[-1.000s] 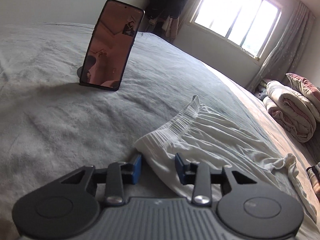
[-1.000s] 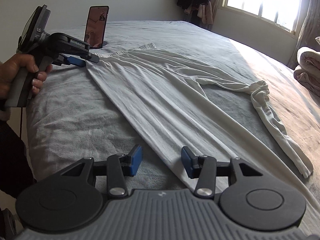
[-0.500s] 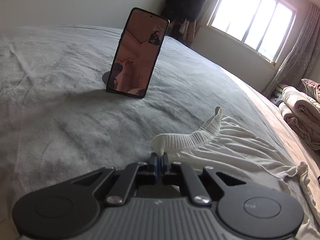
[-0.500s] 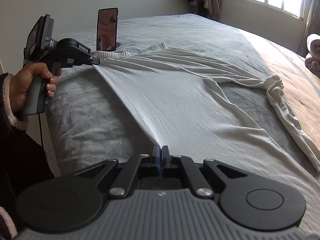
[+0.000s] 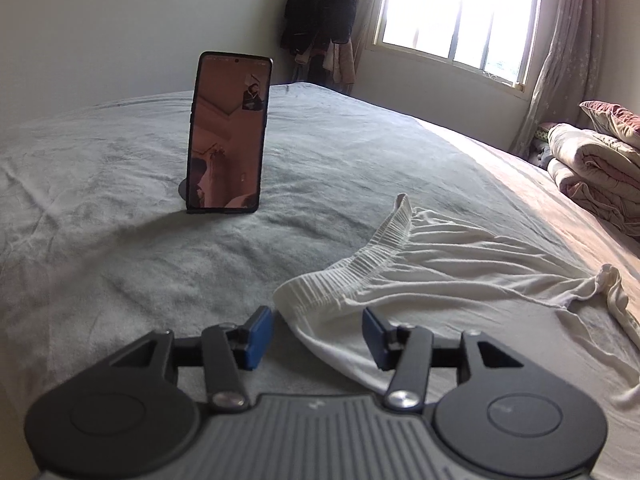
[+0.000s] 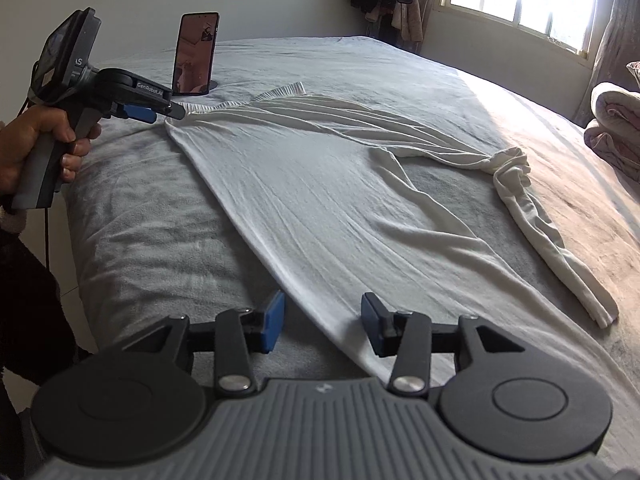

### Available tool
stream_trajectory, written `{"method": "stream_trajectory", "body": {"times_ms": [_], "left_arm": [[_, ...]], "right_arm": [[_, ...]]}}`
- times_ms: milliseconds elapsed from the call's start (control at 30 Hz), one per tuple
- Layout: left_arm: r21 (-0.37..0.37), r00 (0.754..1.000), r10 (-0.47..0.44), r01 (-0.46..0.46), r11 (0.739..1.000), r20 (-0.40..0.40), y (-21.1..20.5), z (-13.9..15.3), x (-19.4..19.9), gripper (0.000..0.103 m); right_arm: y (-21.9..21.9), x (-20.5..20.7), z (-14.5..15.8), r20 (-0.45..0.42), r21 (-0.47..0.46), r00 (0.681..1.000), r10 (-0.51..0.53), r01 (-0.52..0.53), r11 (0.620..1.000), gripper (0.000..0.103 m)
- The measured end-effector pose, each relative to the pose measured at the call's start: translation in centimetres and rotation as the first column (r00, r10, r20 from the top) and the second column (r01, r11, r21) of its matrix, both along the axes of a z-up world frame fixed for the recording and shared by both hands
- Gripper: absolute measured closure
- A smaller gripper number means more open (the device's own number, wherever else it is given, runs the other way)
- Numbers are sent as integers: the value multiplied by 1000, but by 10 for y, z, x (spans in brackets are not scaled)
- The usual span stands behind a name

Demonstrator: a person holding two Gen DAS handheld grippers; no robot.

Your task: Fold clothes

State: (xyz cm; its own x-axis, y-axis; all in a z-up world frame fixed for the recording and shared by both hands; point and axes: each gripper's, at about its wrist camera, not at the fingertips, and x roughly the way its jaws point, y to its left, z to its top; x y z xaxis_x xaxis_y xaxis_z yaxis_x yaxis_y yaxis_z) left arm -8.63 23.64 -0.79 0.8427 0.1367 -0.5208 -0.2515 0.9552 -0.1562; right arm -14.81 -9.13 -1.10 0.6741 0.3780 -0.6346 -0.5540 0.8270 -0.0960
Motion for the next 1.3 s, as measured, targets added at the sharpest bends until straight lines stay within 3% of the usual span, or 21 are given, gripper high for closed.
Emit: {"method": "stream_trajectory", "body": {"times_ms": [100,200,367,467,633,733,800,900,933,1067,1200,1233,1267,1300], "left_arm": [[-17,985,-171,171,985,4,-25,0,0,42],[-19,931,-365,365,931,-6,-60,-7,-1,42],[-38,765,-644,644,764,28,-114,-23,-12,32],[10,652,-757,758,653,39,-144,-26,-23,29],[75,464,-886,883,463,0,-196,-30,-36,30],[153,386,-922,914,376,-40,-226,-32,-46,31],[204,363,-930,917,344,-63,-245,-32,-51,32],[217,357,-931,918,333,-81,-266,-29,-49,42],[214,355,-931,919,331,-85,-272,-29,-48,51],[222,351,-933,919,325,-84,-292,-29,-47,64],[245,317,-945,925,289,-84,-304,-30,-54,89],[251,307,-948,927,278,-83,-306,-30,-56,98],[254,299,-951,929,270,-82,-307,-29,-57,99],[256,298,-951,928,270,-80,-307,-28,-58,100]], "right_arm": [[-22,-5,-2,-1,8,999,-54,54,999,56],[-44,-11,-4,6,8,996,-94,94,996,56],[-75,-21,-7,45,-20,989,-144,145,989,56],[-93,-28,-10,63,-26,983,-170,172,985,56],[-118,-42,-16,116,-77,972,-203,213,974,56],[-133,-50,-18,132,-83,961,-241,253,964,56],[-144,-56,-19,142,-83,952,-271,285,955,56],[-161,-61,-21,165,-99,936,-312,331,939,57],[-166,-63,-22,172,-104,930,-326,346,932,57],[-184,-64,-23,193,-122,901,-388,414,902,57],[-197,-63,-26,225,-168,868,-442,482,860,57],[-199,-63,-27,235,-184,862,-449,493,850,66],[-201,-62,-29,243,-209,857,-455,504,838,76],[-202,-62,-31,251,-240,851,-460,516,822,99]]}}
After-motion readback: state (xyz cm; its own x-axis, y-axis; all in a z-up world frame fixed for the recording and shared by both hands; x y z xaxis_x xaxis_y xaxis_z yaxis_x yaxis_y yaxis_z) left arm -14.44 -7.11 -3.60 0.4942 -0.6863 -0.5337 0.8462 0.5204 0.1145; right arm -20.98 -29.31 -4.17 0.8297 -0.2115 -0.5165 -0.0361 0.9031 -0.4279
